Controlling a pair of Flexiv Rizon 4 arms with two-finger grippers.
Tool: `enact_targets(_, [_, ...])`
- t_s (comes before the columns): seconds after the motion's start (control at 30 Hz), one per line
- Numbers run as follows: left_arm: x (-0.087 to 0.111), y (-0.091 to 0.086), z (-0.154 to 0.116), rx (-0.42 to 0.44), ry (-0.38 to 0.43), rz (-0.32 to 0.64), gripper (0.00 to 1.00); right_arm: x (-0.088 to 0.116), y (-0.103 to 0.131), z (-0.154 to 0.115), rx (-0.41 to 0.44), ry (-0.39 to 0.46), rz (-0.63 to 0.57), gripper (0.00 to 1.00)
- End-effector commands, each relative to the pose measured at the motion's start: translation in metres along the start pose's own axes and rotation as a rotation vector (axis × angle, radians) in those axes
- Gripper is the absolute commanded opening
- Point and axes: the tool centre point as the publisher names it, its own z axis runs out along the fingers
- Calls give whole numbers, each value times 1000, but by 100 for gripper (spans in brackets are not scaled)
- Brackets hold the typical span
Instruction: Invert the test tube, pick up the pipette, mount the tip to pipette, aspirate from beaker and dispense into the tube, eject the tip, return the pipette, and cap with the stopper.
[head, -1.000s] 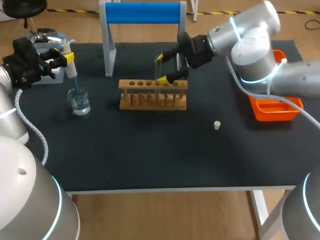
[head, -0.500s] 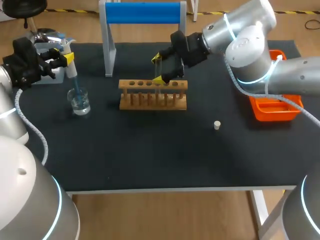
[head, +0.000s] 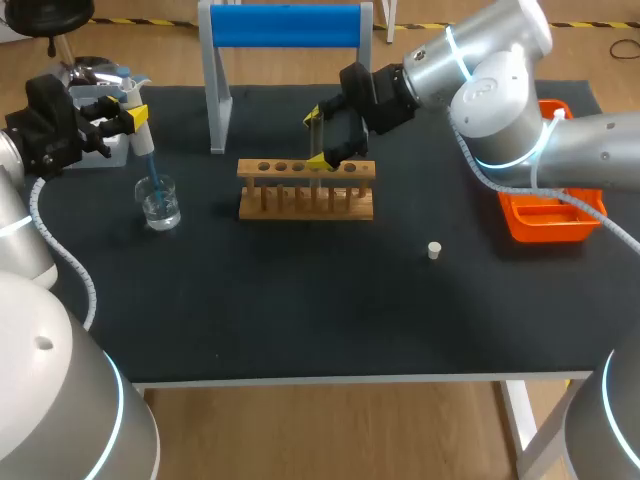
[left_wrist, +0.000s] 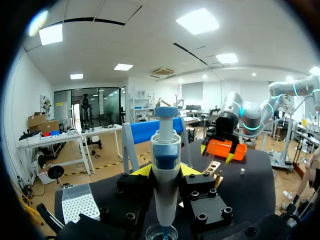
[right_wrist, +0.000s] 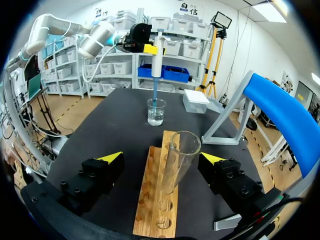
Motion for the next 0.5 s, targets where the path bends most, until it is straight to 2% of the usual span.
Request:
enact_targets(0.03, [0, 0, 1, 0, -3, 0, 0, 1, 1, -2, 4, 1, 1, 100])
enact_targets(0.5, [2, -4, 0, -2, -3, 10, 0, 1, 1, -2, 4, 1, 1, 100])
